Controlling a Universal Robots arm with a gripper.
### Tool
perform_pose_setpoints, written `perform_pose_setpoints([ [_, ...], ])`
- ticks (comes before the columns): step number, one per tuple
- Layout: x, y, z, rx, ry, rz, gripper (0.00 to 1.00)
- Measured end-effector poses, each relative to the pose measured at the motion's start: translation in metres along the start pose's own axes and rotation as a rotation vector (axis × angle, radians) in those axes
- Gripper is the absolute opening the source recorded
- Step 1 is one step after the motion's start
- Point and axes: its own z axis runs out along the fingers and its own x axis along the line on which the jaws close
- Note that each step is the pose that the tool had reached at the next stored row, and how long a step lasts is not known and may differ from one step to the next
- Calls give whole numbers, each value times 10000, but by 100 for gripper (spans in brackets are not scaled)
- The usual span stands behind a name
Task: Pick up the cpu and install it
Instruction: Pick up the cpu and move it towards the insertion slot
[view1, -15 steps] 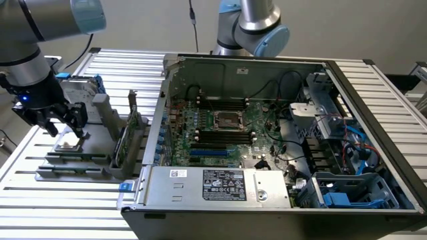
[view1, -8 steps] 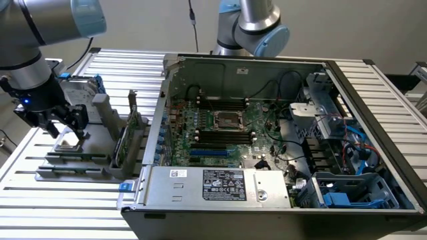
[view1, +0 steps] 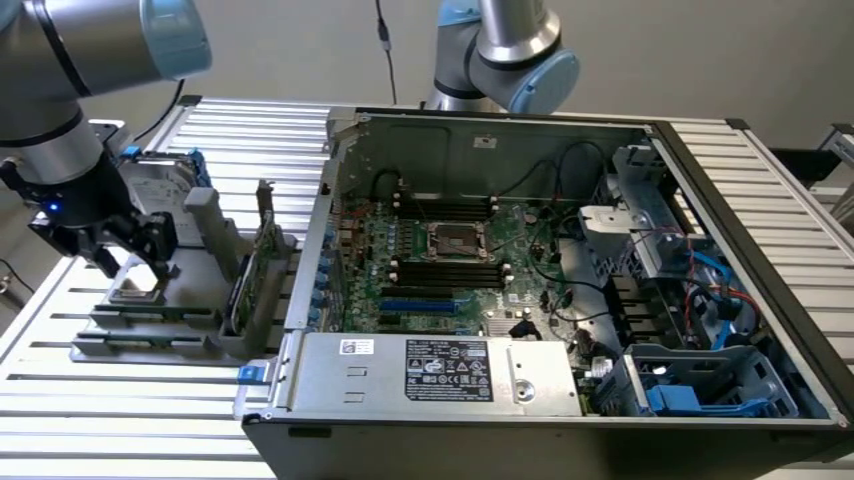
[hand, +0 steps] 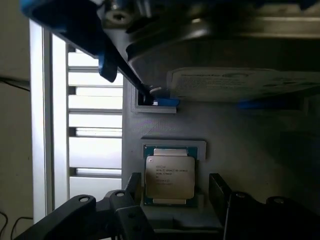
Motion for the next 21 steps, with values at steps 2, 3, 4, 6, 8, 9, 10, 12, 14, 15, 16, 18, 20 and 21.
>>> perform_pose_setpoints([
  [2,0,-7,20,-24,-3,13,65],
  [3,0,-10,27,-35,-1,17,65],
  [4,0,-13,34,-51,-1,21,65],
  [6,0,-20,44,-85,1,24,65],
  [8,0,-25,55,-111,2,26,65],
  [9,-1,-28,62,-122,2,28,65],
  [10,0,-30,70,-132,4,30,65],
  [12,0,-36,82,-150,9,33,65],
  [14,0,-40,97,-166,13,38,65],
  [15,1,-41,104,-171,16,41,65],
  [16,1,-43,110,-177,18,44,65],
  [18,1,-45,122,-189,20,50,65],
  [20,1,-47,130,-199,23,57,65],
  [21,1,-47,132,-202,25,60,65],
])
